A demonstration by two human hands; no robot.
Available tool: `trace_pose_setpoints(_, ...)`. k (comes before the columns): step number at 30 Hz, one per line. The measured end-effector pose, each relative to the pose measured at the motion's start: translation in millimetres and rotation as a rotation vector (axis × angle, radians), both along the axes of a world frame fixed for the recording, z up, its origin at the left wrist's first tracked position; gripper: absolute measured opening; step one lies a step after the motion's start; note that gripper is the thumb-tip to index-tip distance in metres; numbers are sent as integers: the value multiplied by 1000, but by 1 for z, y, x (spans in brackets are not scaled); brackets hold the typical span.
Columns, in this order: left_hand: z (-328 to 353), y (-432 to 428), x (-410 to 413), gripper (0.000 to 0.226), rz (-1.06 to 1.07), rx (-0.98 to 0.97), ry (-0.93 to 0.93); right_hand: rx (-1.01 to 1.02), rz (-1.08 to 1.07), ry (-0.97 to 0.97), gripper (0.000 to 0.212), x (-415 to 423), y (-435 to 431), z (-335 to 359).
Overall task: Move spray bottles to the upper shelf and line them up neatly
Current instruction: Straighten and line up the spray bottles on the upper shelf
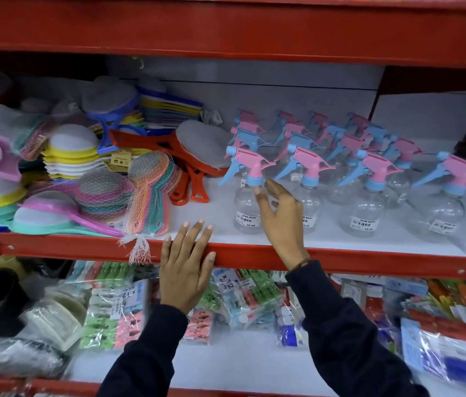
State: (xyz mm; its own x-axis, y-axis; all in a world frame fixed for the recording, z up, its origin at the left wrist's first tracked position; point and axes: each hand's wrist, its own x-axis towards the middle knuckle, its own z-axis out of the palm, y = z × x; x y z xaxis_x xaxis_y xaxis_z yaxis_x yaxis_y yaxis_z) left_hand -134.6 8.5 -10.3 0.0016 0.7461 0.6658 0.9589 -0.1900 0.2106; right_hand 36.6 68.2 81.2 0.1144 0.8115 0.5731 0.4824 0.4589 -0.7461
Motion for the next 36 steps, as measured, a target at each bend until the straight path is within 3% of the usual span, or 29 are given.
trace_pose_setpoints(4,18,0,18,50,37,-14,-137,-97,65,-17,50,16,-16,-12)
trace_pose_setpoints(10,62,26,37,67,-61,-424,-103,-170,57,-135,34,20,-15,-17)
trace_pose_setpoints(14,73,34,39,68,-104,-493,-90,-138,62,-179,31,17,-16,-18)
trace_pose_setpoints(18,70,33,39,69,-87,-462,-53,-172,76,-185,37,18,-17,-16)
trace_pose_setpoints(21,67,31,41,71,-56,-425,-84,-162,102,-79,47,27,-25,-14)
trace_pose_setpoints(26,67,14,72,54,-200,55,-444,92,-17,173,38,67,-43,-15)
trace_pose_setpoints(28,72,10,96,48,-328,81,-449,78,-48,198,39,83,-38,-15)
trace_pose_setpoints(33,81,32,142,75,-439,-396,-478,-234,47,73,48,104,-21,-5)
trace_pose_setpoints(36,87,45,153,87,-399,-590,-526,-274,80,34,33,109,-18,2)
